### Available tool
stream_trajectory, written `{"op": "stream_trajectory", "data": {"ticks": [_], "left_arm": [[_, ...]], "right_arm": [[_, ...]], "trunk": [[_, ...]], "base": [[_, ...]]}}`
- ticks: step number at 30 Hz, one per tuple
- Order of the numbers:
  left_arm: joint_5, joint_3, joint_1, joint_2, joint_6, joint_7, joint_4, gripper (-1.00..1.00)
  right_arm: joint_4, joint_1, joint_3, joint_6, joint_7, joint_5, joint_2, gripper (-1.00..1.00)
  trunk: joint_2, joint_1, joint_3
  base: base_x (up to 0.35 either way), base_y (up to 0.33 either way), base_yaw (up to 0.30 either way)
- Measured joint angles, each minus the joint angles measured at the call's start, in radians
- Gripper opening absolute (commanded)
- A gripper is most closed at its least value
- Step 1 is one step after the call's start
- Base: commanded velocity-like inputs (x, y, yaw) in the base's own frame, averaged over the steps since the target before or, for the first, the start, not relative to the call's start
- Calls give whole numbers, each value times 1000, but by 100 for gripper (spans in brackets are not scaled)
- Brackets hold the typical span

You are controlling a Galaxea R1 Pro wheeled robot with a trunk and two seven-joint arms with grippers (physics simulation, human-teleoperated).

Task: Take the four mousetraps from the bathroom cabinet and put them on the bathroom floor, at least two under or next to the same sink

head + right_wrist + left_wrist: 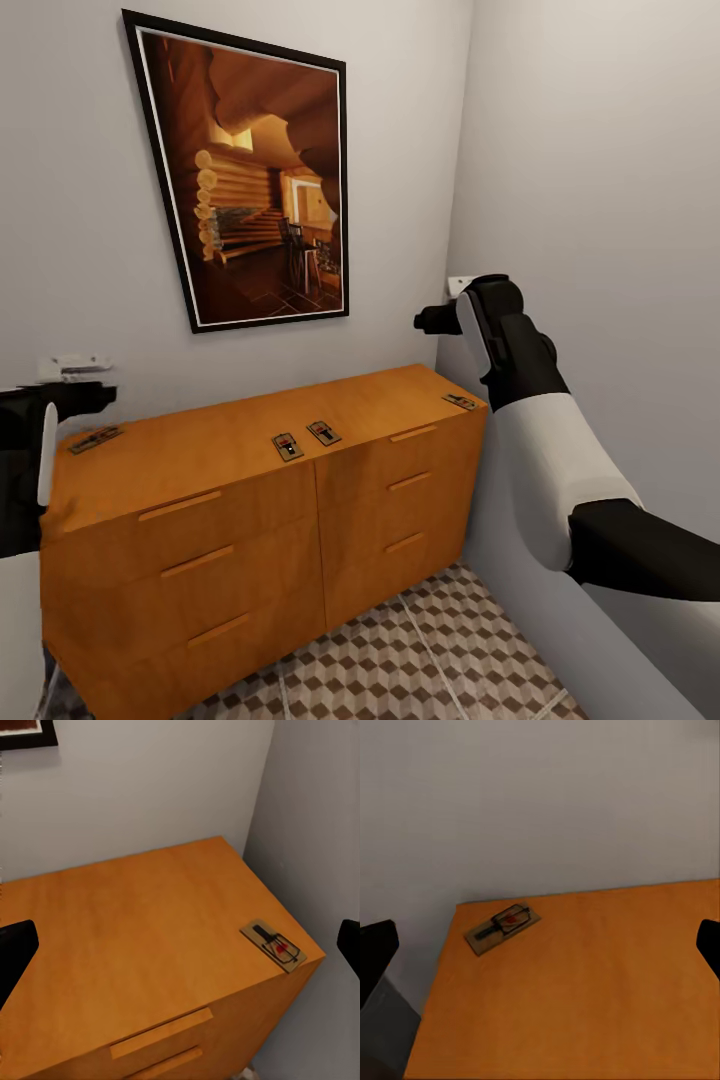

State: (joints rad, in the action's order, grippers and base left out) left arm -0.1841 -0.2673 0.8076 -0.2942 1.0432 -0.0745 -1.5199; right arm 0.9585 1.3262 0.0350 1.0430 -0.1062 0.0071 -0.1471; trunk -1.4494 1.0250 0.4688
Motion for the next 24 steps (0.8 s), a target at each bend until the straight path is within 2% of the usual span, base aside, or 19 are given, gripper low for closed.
{"op": "stream_trajectory", "data": {"ticks": [4,8,15,24], "left_arm": [[-43,-56,0,-55,0,-1,0,100],[-62,-111,0,-84,0,-1,-1,100],[-72,-143,0,-99,0,-1,1,100],[-73,-152,0,-102,0,-1,3,100]], "right_arm": [[3,0,0,0,0,-1,-1,100],[5,0,0,0,0,0,-1,100],[8,0,0,0,-2,0,-2,100],[8,0,0,0,-1,-3,-2,100]], "trunk": [[0,0,0],[0,0,0],[0,0,0],[0,0,0]], "base": [[0,0,0],[0,0,0],[0,0,0],[0,0,0]]}}
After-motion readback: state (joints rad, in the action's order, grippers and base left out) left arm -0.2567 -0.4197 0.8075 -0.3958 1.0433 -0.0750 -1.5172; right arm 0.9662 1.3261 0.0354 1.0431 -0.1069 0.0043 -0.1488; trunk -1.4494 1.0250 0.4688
